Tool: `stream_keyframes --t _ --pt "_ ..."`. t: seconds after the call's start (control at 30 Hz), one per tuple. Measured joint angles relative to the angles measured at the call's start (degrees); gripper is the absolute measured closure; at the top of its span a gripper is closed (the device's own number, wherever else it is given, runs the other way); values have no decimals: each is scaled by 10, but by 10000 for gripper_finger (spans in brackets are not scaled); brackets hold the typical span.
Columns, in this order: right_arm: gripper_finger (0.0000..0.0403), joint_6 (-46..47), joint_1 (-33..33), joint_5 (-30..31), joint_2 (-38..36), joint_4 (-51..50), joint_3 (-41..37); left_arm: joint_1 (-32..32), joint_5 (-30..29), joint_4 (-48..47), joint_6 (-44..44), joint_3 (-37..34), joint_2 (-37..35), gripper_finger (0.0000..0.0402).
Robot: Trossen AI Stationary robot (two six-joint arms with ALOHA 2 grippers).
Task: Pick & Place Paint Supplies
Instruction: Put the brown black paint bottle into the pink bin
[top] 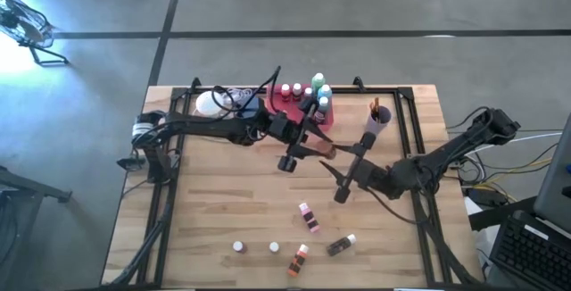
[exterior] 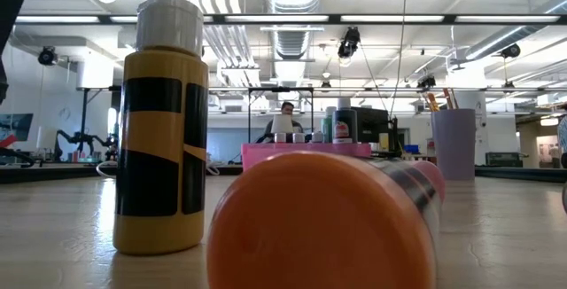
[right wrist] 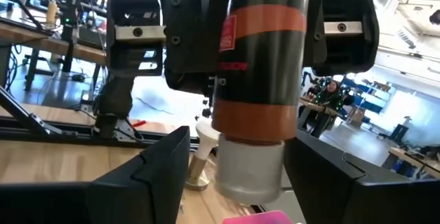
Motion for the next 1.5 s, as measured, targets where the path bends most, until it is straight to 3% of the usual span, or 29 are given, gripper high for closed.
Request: stream_keyframes --t 0.37,1.5 --pt "203 -24 7 51 -4 2 0 19 -11 -1 9 0 -19 259" --pt "274 -14 -10 24 -3 20 -2 15 -10 -33 30 0 -11 259"
